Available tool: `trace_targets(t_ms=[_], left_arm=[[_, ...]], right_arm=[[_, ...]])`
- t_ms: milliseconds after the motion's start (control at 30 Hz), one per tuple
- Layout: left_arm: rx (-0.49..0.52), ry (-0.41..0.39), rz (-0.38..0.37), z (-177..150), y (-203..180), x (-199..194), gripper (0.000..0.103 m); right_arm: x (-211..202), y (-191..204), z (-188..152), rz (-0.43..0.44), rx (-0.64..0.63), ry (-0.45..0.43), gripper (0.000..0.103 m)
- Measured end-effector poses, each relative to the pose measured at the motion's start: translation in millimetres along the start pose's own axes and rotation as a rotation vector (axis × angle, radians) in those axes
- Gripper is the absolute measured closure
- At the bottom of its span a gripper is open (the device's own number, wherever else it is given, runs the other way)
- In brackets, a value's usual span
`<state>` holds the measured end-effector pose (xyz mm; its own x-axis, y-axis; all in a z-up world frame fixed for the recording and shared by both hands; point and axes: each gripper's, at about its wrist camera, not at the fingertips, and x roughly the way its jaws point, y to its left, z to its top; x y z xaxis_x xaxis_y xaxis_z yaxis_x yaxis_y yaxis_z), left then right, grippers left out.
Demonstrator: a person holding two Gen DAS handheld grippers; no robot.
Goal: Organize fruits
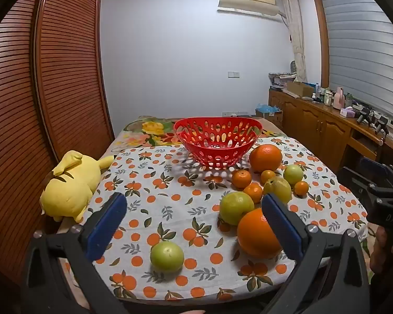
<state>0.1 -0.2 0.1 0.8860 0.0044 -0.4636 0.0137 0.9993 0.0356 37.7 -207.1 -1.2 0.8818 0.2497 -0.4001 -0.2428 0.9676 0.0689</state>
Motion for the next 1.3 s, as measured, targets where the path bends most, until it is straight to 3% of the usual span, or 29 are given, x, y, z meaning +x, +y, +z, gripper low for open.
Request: trace_targets(t_ms=[1300], left_arm=[[-0.017, -0.002, -0.008, 1.3, 1.1, -3.9, 0.000]], right_arm=[[-2.1, -0.4, -0.1, 0.004, 0.005, 0.005, 0.000]])
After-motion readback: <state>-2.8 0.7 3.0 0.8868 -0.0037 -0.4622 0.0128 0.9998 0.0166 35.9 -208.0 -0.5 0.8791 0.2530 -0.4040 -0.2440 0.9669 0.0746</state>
